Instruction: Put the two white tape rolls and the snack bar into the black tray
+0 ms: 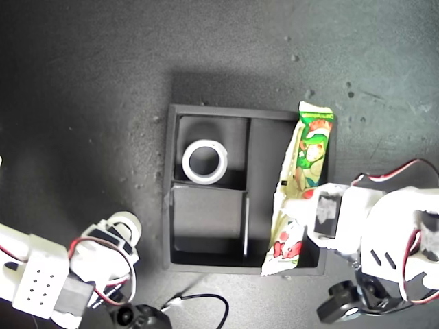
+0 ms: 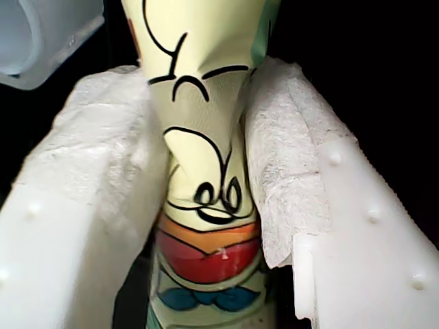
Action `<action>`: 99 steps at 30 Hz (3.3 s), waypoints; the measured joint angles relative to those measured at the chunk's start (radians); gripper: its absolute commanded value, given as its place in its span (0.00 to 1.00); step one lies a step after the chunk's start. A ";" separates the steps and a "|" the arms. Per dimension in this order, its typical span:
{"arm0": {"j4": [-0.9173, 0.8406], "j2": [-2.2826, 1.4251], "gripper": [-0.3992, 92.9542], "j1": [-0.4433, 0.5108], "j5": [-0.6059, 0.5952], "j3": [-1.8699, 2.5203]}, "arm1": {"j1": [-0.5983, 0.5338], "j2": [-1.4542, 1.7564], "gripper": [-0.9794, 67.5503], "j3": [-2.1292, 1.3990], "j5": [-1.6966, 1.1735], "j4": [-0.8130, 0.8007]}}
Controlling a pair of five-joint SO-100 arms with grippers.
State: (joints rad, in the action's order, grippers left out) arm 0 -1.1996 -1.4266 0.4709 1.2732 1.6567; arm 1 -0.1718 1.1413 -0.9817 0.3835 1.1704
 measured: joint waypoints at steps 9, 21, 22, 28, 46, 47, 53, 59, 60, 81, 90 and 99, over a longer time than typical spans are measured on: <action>-0.330 -0.183 0.01 -0.155 -0.202 -0.293 | -0.006 0.000 0.27 0.144 0.012 0.144; -0.595 0.502 0.01 -0.158 -0.373 -1.344 | 0.018 0.000 0.01 0.818 0.371 0.586; -0.603 0.568 0.01 -0.160 -0.373 -1.417 | 0.021 0.000 0.01 0.876 0.422 0.604; -0.615 0.764 0.01 -0.160 -0.364 -1.552 | 0.100 0.002 0.01 1.055 0.703 0.630; -0.615 0.724 0.14 -0.166 -0.293 -1.405 | 0.236 0.035 0.00 0.999 0.988 0.630; -0.615 0.672 0.12 -0.172 -0.298 -1.365 | 0.236 0.072 0.00 0.968 1.003 0.630; -0.615 0.212 0.01 -0.232 -0.311 -1.040 | 0.224 0.362 0.00 0.715 1.057 0.630; -0.612 -0.362 0.01 -0.310 -0.295 -0.614 | 0.190 0.739 0.00 0.318 1.058 0.630; -0.609 -0.453 0.01 -0.318 -0.287 -0.534 | 0.187 0.811 0.00 0.230 1.058 0.623; -0.072 -1.776 0.01 -0.325 -0.077 1.080 | 0.140 2.186 0.01 -1.736 0.997 0.187; -0.097 -1.911 0.00 -0.295 -0.003 1.312 | 0.156 2.198 0.01 -2.065 0.994 0.063; -0.041 -1.911 0.03 -0.278 0.008 1.427 | 0.149 2.204 0.01 -2.131 0.999 0.080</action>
State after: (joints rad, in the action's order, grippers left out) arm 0 -1.2410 -3.3379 0.1933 1.2809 3.0833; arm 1 -0.0230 3.3456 -3.1124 1.3821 1.2502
